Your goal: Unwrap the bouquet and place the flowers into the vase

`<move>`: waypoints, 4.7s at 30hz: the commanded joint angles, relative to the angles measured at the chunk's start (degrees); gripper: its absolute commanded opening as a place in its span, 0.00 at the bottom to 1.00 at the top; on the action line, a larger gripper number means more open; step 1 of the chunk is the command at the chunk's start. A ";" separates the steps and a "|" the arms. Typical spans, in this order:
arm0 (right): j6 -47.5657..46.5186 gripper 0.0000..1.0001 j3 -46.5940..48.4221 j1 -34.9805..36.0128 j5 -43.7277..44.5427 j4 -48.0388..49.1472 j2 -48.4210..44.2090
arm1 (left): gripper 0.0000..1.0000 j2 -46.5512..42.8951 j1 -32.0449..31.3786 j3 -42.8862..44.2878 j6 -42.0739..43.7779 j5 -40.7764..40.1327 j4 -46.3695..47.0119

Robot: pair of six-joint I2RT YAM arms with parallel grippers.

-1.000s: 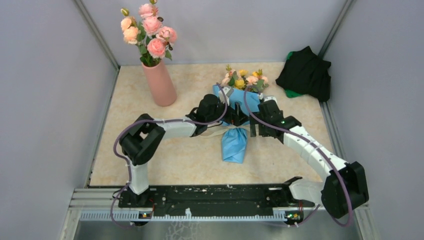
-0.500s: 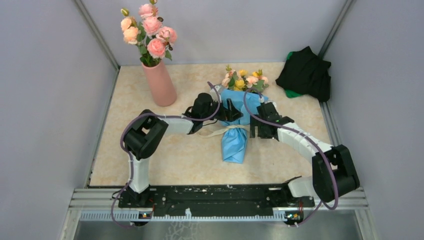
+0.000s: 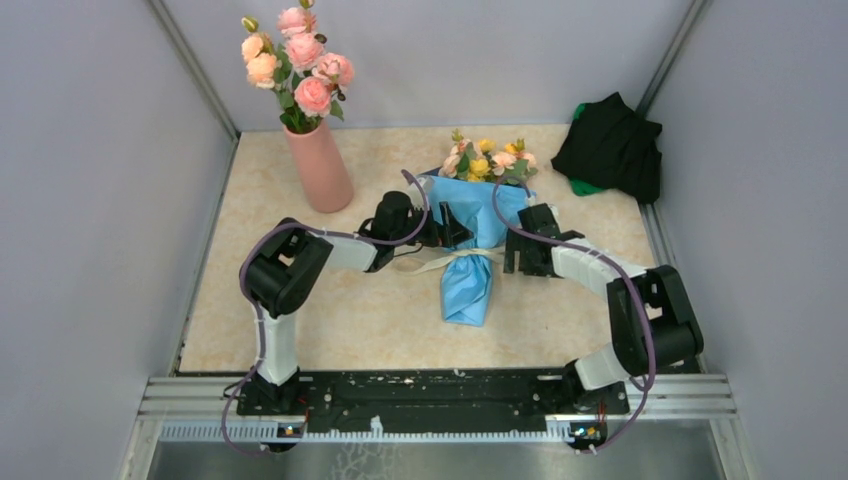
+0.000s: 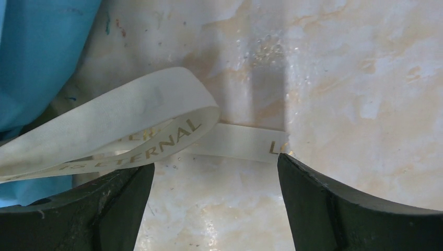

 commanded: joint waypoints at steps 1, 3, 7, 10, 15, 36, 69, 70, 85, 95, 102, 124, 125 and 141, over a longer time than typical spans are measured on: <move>0.80 0.87 0.90 -2.59 0.63 2.54 0.54 | 0.99 -1.55 0.14 -0.76 -0.38 1.55 1.98; 0.87 0.84 0.59 -4.00 0.58 2.88 0.90 | 0.99 -1.72 0.14 -0.93 -0.62 1.55 2.05; 0.62 0.80 -0.06 -7.04 -1.15 4.54 1.17 | 0.99 -1.95 0.19 -1.10 -1.20 1.93 2.19; 0.21 0.79 0.65 -7.68 -1.66 4.70 3.00 | 0.99 -2.02 0.21 -1.20 -1.37 2.55 2.64; 0.00 0.67 1.23 -7.67 -2.69 5.14 6.04 | 0.99 -3.01 0.18 -1.69 -1.62 2.47 2.67; 2.49 0.00 1.01 -7.56 -7.51 0.82 -7.58 | 0.99 -4.45 0.28 -1.20 -1.99 2.70 0.70; 1.09 0.00 6.29 -7.55 -8.33 -9.47 -27.73 | 0.99 14.41 -0.67 16.82 -12.20 22.73 9.87; 1.05 0.00 6.51 -7.58 -8.15 -9.42 -27.78 | 0.99 14.85 -0.33 16.63 -12.02 22.92 9.49; 2.41 0.00 13.61 -8.44 -3.90 -10.34 -30.75 | 0.99 17.37 2.51 14.52 -11.60 22.14 7.56; -1.00 0.00 21.49 -11.69 0.73 -15.03 -31.53 | 0.99 18.73 3.48 13.52 -11.31 22.31 7.52; -2.65 0.00 28.36 -14.75 1.10 -16.30 -29.72 | 0.99 17.51 4.46 12.10 -10.61 22.43 7.51; -6.56 0.00 46.48 -19.66 18.06 -16.29 -30.19 | 0.99 15.07 6.00 9.69 -14.61 25.46 12.48; -6.69 0.00 47.06 -19.76 18.23 -16.47 -30.31 | 0.99 15.24 6.03 9.57 -15.04 25.71 12.88; -9.01 0.00 47.26 -19.67 19.93 -17.07 -33.17 | 0.99 16.06 6.28 9.45 -18.75 27.46 17.12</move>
